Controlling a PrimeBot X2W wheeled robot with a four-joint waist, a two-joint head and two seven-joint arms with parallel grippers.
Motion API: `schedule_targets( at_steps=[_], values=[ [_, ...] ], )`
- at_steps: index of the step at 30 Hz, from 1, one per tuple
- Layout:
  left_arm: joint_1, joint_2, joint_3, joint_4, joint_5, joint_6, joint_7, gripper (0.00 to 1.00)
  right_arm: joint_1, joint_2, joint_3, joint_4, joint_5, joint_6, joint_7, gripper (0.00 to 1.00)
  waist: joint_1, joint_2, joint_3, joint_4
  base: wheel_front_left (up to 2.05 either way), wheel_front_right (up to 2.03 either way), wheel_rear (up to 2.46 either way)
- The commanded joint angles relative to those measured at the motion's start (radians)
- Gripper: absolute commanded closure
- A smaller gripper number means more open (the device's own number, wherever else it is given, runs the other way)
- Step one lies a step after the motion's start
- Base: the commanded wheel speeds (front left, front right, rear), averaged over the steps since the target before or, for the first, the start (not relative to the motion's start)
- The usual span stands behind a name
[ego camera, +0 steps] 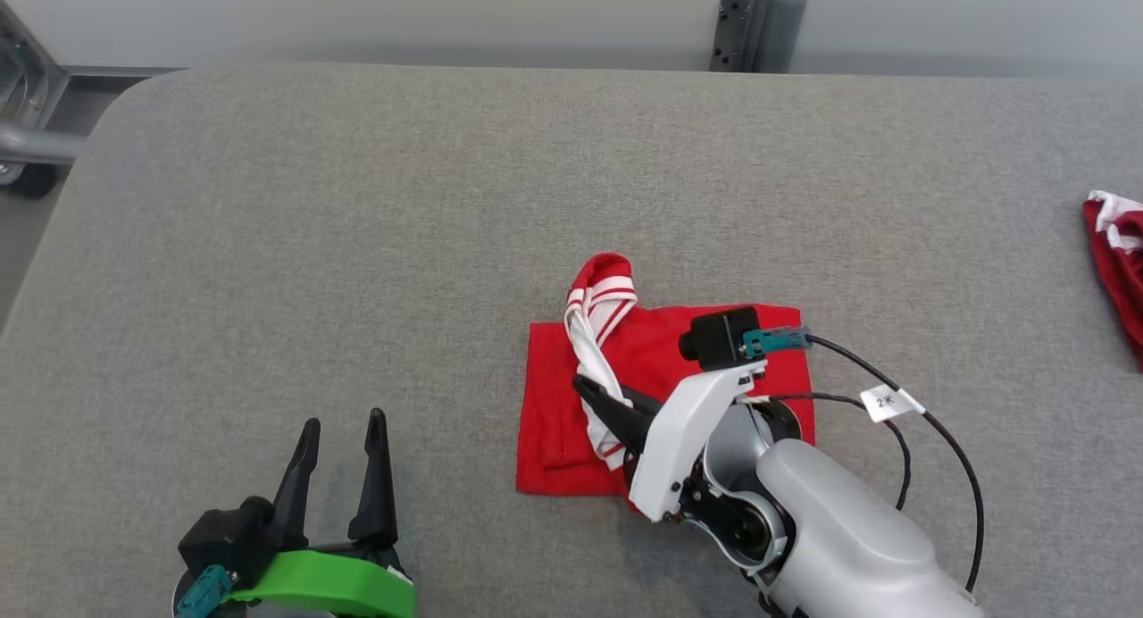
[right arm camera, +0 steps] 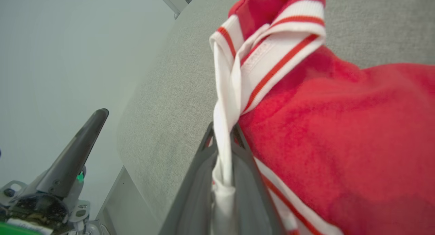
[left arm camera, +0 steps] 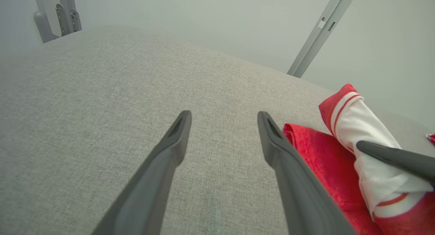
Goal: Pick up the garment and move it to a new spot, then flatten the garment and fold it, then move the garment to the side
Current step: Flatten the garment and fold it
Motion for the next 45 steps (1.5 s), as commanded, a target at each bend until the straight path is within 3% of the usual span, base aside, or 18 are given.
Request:
schedule_targets(
  at_steps=[1, 2, 3, 14, 24, 32, 38, 45],
  values=[
    [-0.017, -0.002, 0.002, 0.004, -0.005, -0.004, -0.004, 0.00, -0.021, -0.003, 0.014, 0.015, 0.022, 0.000, -0.015, 0.68, 0.0000, 0.0000, 0.010, 0.024, 0.00, 0.00, 0.00],
    [-0.017, -0.003, 0.003, 0.006, -0.005, -0.006, -0.004, 0.00, -0.033, -0.002, 0.033, 0.023, 0.038, 0.000, -0.025, 0.27, 0.0000, 0.0000, 0.010, 0.028, 0.00, 0.00, 0.00],
    [-0.018, -0.003, 0.004, 0.008, -0.005, -0.007, -0.004, 0.00, -0.043, -0.001, 0.046, 0.030, 0.053, 0.000, -0.034, 0.00, 0.0000, 0.0000, 0.011, 0.030, 0.00, 0.00, 0.00],
    [-0.003, -0.006, 0.022, 0.000, 0.006, -0.003, -0.004, 0.00, -0.118, -0.002, 0.067, 0.073, 0.129, 0.000, -0.183, 0.00, 0.0000, 0.0000, 0.005, 0.005, 0.00, 0.00, 0.00],
    [0.007, -0.004, 0.038, -0.019, 0.024, -0.010, -0.004, 0.00, -0.103, -0.070, -0.020, 0.095, -0.030, 0.000, -0.367, 0.00, 0.0000, 0.0000, -0.002, -0.040, 0.00, 0.00, 0.00],
    [-0.007, 0.003, 0.035, -0.035, 0.063, -0.010, -0.004, 0.00, 0.007, -0.108, -0.232, 0.037, -0.287, 0.000, -0.439, 0.00, 0.0000, 0.0000, -0.018, -0.076, 0.00, 0.00, 0.00],
    [-0.015, -0.001, 0.034, -0.039, 0.079, -0.001, -0.003, 0.00, 0.184, -0.044, -0.468, -0.171, -0.508, 0.000, -0.439, 0.00, 0.0000, 0.0000, -0.031, -0.104, 0.00, 0.00, 0.00],
    [0.011, -0.008, 0.039, -0.038, 0.076, -0.005, -0.003, 0.00, 0.332, -0.006, -0.549, -0.300, -0.595, 0.000, -0.439, 0.00, 0.0000, 0.0000, -0.049, -0.120, 0.00, 0.00, 0.00]
  ],
)
